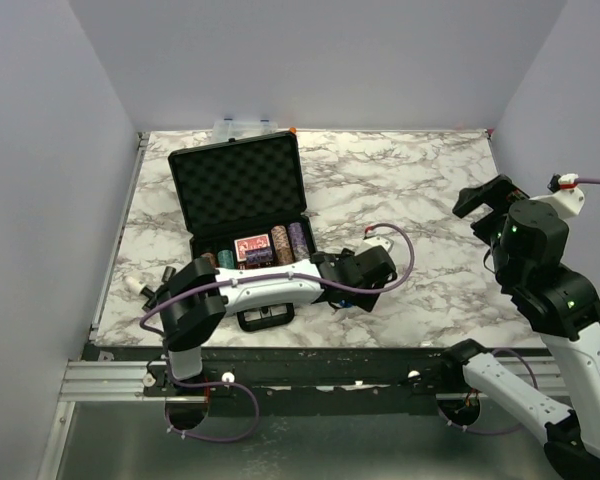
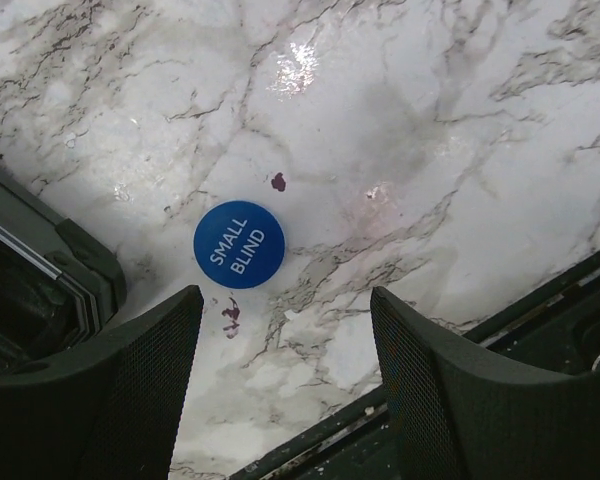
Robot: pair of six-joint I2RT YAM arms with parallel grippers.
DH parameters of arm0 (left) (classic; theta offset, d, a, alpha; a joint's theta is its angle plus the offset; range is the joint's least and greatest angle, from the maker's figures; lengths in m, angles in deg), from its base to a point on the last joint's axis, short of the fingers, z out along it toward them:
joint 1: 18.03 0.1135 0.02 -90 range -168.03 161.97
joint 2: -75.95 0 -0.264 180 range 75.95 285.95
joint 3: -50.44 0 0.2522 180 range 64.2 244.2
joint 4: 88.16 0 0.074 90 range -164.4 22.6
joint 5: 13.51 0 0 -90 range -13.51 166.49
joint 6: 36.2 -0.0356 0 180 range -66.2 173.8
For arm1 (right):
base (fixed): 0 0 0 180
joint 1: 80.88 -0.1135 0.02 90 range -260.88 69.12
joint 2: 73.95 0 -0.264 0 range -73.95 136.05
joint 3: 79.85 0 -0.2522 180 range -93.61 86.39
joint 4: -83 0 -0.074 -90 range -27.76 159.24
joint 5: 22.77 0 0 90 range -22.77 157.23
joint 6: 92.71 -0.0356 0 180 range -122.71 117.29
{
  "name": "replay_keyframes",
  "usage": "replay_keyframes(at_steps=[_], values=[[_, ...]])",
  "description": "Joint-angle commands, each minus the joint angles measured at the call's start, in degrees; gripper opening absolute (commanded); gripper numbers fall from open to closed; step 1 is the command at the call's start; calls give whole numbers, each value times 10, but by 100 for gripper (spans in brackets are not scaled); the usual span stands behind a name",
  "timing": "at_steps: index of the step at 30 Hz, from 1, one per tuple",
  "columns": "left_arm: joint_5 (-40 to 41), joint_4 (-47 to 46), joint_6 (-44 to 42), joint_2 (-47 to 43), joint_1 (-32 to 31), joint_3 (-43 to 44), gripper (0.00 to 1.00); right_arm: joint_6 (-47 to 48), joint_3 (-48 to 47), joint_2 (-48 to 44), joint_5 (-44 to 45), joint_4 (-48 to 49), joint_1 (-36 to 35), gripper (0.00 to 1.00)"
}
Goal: Pack up texas hold em set
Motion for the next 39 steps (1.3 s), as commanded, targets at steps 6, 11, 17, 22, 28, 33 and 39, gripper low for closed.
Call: replay_keyframes(at_steps=[6, 11, 17, 22, 28, 33, 39], values=[[39, 53, -8, 67, -3, 38, 69, 29, -2, -15, 19, 10, 1, 100], [20, 54, -8, 90, 3, 42, 67, 37, -7, -13, 13, 8, 1, 100], [4, 54, -14, 108, 14, 47, 66, 35, 0, -12, -6, 10, 1, 100], [2, 53, -19, 120, 19, 50, 65, 35, 4, -3, -20, 12, 1, 100], [-2, 53, -24, 134, 24, 64, 62, 38, 7, 2, -32, 20, 2, 100], [-11, 53, -26, 142, 28, 70, 62, 39, 11, 3, -34, 19, 1, 100], [-13, 54, -21, 149, 28, 63, 60, 38, 15, 3, -33, 19, 1, 100]])
